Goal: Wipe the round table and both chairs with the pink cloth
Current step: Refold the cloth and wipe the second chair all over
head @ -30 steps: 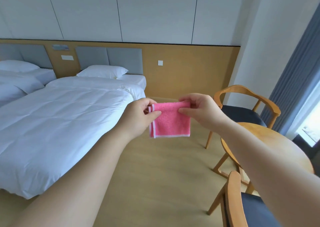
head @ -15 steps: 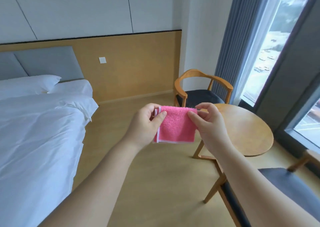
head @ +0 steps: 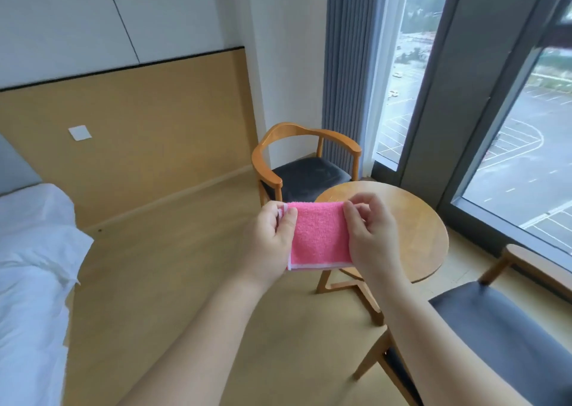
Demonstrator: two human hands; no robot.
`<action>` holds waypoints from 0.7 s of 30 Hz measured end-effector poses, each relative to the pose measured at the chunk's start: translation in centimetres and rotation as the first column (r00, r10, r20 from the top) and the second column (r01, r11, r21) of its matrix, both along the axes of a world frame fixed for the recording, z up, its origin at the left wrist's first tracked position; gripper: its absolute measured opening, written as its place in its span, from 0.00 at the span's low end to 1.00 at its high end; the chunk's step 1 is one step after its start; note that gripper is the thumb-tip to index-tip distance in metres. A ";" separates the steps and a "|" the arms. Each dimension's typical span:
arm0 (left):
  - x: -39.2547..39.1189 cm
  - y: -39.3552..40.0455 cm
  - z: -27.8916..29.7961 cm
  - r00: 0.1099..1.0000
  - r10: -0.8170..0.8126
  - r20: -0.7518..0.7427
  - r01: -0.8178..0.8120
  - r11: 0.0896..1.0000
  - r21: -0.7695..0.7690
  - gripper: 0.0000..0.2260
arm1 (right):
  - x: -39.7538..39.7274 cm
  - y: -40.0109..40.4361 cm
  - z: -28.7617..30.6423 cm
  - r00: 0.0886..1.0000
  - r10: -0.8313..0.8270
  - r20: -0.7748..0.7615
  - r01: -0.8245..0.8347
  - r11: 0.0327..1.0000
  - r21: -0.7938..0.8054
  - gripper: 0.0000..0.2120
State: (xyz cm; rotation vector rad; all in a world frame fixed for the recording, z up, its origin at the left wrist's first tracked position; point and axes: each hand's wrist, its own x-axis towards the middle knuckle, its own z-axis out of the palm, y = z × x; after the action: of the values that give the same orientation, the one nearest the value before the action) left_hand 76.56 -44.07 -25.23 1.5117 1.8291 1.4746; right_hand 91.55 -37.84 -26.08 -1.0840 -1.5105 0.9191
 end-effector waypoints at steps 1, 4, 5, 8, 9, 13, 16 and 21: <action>0.1 1.2 -0.5 1.000 -0.013 -0.009 0.013 1.000 -0.003 0.11 | 0.2 0.5 -0.4 0.999 -0.052 0.007 0.052 0.999 0.003 0.06; 0.8 4.3 -2.0 0.997 -0.069 -0.037 0.070 0.997 0.032 0.11 | 0.4 1.4 -1.8 0.975 -0.216 0.045 0.215 0.976 0.026 0.08; 0.9 5.0 -2.5 0.993 -0.101 -0.059 0.104 0.993 0.056 0.10 | 0.6 1.4 -2.3 0.963 -0.263 0.059 0.262 0.965 0.029 0.08; 1.1 6.2 -3.8 0.962 -0.260 -0.088 0.266 0.962 0.060 0.12 | 0.9 0.9 -4.1 0.909 -0.401 0.111 0.401 0.916 0.027 0.04; 1.0 6.5 -4.3 0.942 -0.323 -0.086 0.329 0.942 0.062 0.13 | 1.0 0.5 -4.7 0.882 -0.454 0.128 0.453 0.891 0.038 0.03; 0.5 7.3 -8.2 0.831 -0.553 -0.049 0.555 0.831 0.043 0.14 | 0.3 -2.6 -7.9 0.715 -0.676 0.179 0.665 0.737 0.123 0.03; 0.6 6.9 -12.1 0.777 -0.629 -0.023 0.629 0.777 0.028 0.15 | -0.6 -5.2 -10.9 0.613 -0.764 0.203 0.743 0.644 0.180 0.03; 2.0 6.0 -19.1 0.748 -0.656 0.103 0.662 0.748 -0.039 0.13 | -0.1 -7.2 -16.8 0.525 -0.825 0.210 0.811 0.559 0.173 0.07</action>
State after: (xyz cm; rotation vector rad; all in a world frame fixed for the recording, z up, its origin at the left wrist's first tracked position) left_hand 78.58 -38.02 -44.37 1.7719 1.0822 1.0746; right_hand 91.48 -45.07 -42.86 -1.7138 -0.9824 0.0404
